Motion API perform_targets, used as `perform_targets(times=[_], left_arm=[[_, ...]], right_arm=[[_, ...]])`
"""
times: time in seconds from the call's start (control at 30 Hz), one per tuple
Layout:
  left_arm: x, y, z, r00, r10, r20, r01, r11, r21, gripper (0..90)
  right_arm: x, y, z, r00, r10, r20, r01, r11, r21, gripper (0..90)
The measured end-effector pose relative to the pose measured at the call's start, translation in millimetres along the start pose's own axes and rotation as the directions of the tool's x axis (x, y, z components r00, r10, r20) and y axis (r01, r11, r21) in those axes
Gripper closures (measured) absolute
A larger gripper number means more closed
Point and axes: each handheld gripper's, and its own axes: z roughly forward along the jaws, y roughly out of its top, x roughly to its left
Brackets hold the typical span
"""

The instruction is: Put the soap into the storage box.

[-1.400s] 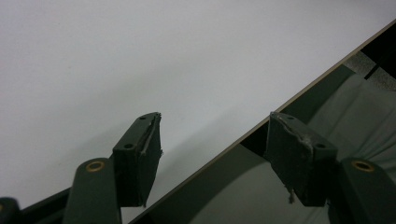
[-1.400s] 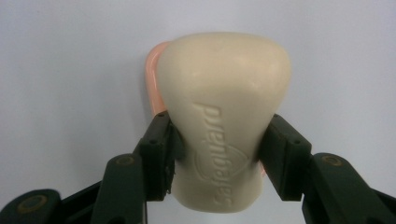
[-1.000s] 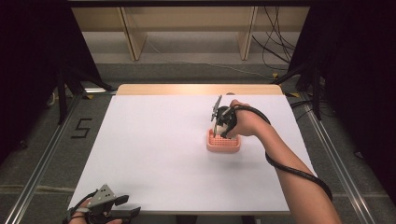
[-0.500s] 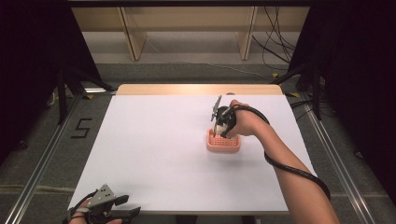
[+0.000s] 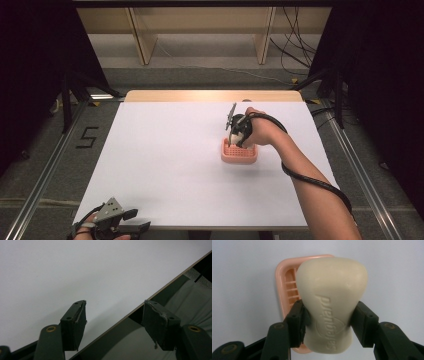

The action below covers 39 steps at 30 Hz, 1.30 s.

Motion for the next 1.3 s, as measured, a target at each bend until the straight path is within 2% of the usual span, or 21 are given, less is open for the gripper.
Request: perform_targets(times=[0.03,0.07,0.23,0.27,0.3,0.33,0.37,0.4,0.43,0.47,0.53,0.67,0.8,0.87,0.9,1.0,1.17,1.2,1.23,1.3], left_arm=[[0.1,-0.1,-0.1,1.0000,0.004,0.000,-0.004,1.0000,0.000,35.2],[-0.8,-0.3,0.6,1.0000,-0.007,0.003,0.007,0.9999,-0.011,35.2],[0.4,-0.1,-0.2,1.0000,0.007,-0.001,-0.007,1.0000,0.004,35.2],[0.5,-0.1,-0.2,1.0000,0.008,-0.004,-0.008,1.0000,0.004,35.2],[0.6,0.0,-0.3,0.9999,0.009,-0.005,-0.009,0.9999,0.006,35.2],[0.4,-0.1,-0.2,1.0000,0.005,-0.004,-0.005,1.0000,0.007,35.2],[0.5,-0.1,-0.2,1.0000,0.002,-0.006,-0.002,0.9999,0.013,35.2],[0.5,0.0,-0.2,0.9999,0.008,-0.006,-0.008,1.0000,0.004,35.2],[-0.1,-0.3,0.1,1.0000,-0.008,0.004,0.008,1.0000,0.005,35.2],[-0.7,-0.3,0.4,0.9999,-0.013,0.004,0.013,0.9999,-0.001,35.2],[-0.4,-0.3,0.3,1.0000,-0.002,0.000,0.002,1.0000,-0.006,35.2],[-0.7,-0.4,0.4,0.9999,-0.012,0.002,0.012,0.9999,-0.004,35.2],[-0.5,-0.2,0.1,1.0000,-0.003,0.000,0.003,1.0000,-0.002,35.2],[-0.7,-0.4,0.5,0.9999,-0.012,0.004,0.012,0.9999,-0.003,35.2],[-0.4,-0.3,0.3,0.9999,-0.011,0.004,0.011,0.9999,0.002,35.2],[-0.2,-0.5,0.2,1.0000,0.006,-0.006,-0.006,1.0000,-0.005,35.2],[-0.6,-0.4,0.2,1.0000,-0.009,0.001,0.009,1.0000,-0.001,35.2],[-1.0,-0.7,0.9,1.0000,-0.003,-0.005,0.003,0.9999,-0.015,35.2],[-0.1,-0.5,0.5,0.9999,0.007,-0.014,-0.007,1.0000,-0.004,35.2],[-0.2,-0.5,0.3,1.0000,0.005,-0.006,-0.005,1.0000,-0.007,35.2]], right_arm=[[2.0,0.5,-0.5,0.9997,0.024,-0.001,-0.024,1.000,0.006,50.4],[1.5,0.7,0.1,0.9999,0.016,-0.001,-0.016,1.000,0.003,50.5],[2.0,0.7,2.4,0.9998,0.017,-0.004,-0.017,1.000,0.004,50.4],[1.1,0.8,3.1,0.9998,0.005,-0.017,-0.005,1.000,0.005,50.4],[0.9,0.2,4.1,1.0000,-0.006,0.004,0.006,1.000,0.011,50.4],[2.9,0.4,3.6,0.9996,0.028,-0.006,-0.027,0.999,0.023,50.4],[3.1,0.4,3.5,0.9994,0.035,-0.006,-0.035,0.999,0.026,50.4],[1.6,0.5,4.5,1.0000,0.008,-0.006,-0.008,1.000,0.015,50.4],[1.0,0.5,5.4,1.0000,-0.006,-0.005,0.006,1.000,0.007,50.4],[2.6,0.5,6.0,0.9999,0.010,-0.002,-0.010,1.000,0.012,50.4],[2.2,0.3,7.5,1.0000,-0.006,0.001,0.006,1.000,0.014,50.4],[2.5,-0.5,9.7,0.9998,0.013,-0.013,-0.013,1.000,0.016,50.4],[-0.2,-1.4,12.9,0.9996,-0.028,-0.007,0.028,1.000,0.012,50.4],[2.0,-1.4,12.5,0.9999,0.010,-0.010,-0.010,1.000,0.014,50.4],[2.2,-1.4,12.7,0.9999,0.015,-0.008,-0.015,1.000,0.017,50.4],[1.6,-1.6,13.1,0.9998,0.015,-0.009,-0.015,1.000,0.017,50.4],[1.6,-1.6,14.8,0.9999,0.004,-0.010,-0.004,1.000,0.020,50.4],[1.3,-1.7,15.3,0.9999,0.002,-0.012,-0.002,1.000,0.018,50.4],[0.3,-1.6,16.2,0.9998,-0.010,-0.018,0.010,1.000,0.013,50.4],[0.5,-1.9,16.8,0.9999,0.005,-0.016,-0.005,1.000,0.019,50.4]])
